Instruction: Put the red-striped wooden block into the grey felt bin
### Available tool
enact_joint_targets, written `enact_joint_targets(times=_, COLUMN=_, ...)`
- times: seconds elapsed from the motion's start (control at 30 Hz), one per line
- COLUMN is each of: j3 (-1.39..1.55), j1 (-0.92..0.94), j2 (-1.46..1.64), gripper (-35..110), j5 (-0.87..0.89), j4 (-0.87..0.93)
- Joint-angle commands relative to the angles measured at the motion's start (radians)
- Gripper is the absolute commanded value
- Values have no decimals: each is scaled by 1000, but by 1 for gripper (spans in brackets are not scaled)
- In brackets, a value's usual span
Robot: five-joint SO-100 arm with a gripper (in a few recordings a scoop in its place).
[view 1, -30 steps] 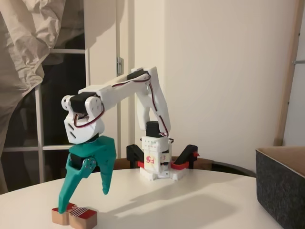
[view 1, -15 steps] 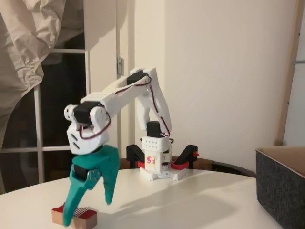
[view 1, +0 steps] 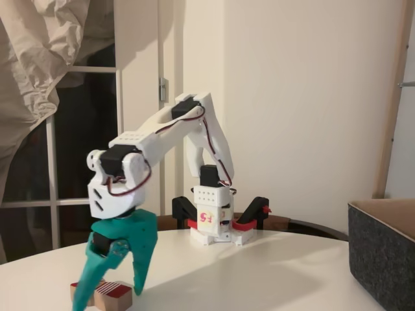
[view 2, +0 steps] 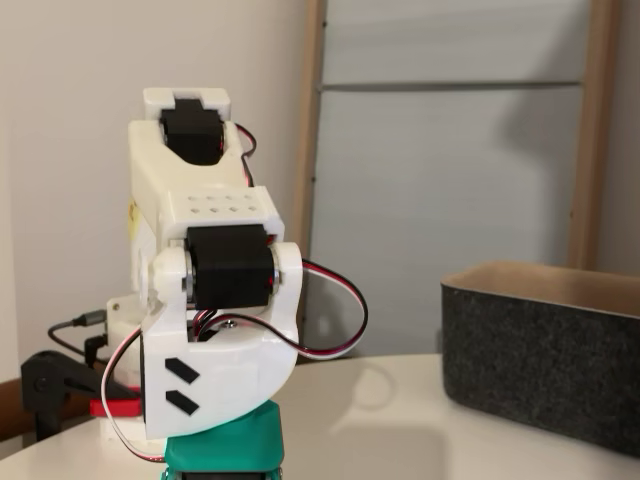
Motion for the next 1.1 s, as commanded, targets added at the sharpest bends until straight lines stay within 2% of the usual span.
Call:
enact_joint_targets(times=0.0, j3=-9, j1=37, j2=3, gripper=40, j5=28, j4=-9)
enact_joint_targets(times=0.37, j3=-8, j1=87, j2=2, gripper=31, j5=44, j4=-23)
enact_joint_targets(times=1.07, j3=-6, j1=72, j2=-43, gripper=17, j5=34, j4=-25)
